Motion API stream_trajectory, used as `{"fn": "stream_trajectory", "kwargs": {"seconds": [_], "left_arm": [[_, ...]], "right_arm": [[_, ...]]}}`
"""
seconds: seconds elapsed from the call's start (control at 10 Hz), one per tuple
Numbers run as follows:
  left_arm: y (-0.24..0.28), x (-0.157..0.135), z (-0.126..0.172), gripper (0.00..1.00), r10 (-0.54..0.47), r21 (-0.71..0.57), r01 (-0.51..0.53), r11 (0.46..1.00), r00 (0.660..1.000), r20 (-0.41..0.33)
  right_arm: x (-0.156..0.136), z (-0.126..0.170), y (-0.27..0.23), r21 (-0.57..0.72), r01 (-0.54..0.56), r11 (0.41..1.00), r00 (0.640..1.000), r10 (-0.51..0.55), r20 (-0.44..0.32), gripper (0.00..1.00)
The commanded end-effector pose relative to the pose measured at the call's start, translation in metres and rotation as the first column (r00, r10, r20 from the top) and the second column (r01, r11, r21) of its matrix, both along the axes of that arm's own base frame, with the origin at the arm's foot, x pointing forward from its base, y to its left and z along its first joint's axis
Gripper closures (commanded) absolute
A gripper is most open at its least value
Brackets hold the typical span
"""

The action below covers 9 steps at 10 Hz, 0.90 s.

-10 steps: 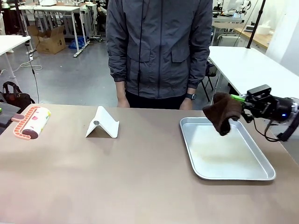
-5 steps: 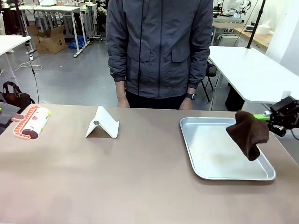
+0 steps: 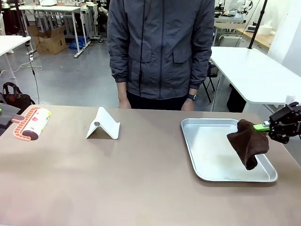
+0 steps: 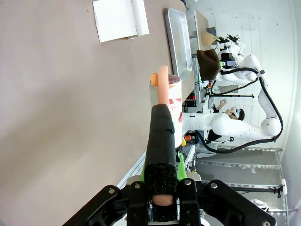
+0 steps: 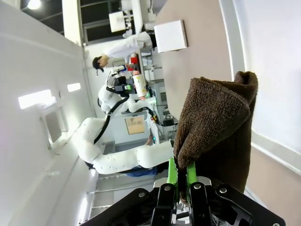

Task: Clean the surface of the table.
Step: Clean the area not pointed to by the person, then return the Lint Roller and towel to their original positions.

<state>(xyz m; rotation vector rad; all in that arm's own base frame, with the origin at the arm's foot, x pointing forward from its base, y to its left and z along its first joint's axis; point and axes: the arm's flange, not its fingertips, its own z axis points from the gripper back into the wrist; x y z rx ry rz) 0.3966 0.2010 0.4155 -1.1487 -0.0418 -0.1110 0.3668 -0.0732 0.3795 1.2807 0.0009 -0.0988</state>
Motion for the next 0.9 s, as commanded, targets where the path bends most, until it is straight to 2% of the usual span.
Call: {"fn": "stream_trajectory", "kwargs": {"seconds": [0.0, 0.8], "left_arm": [[-0.002, -0.0015, 0.003, 0.78, 0.006, -0.001, -0.006, 1.0, 1.0, -0.008], [-0.002, -0.0015, 0.003, 0.78, 0.006, -0.001, -0.006, 1.0, 1.0, -0.008]], "right_arm": [[0.0034, 0.006, -0.002, 0.033, -0.004, 0.999, 1.0, 0.005, -0.012, 0.92], [0.0034, 0.006, -0.002, 0.033, -0.004, 0.999, 1.0, 0.005, -0.012, 0.92]]}}
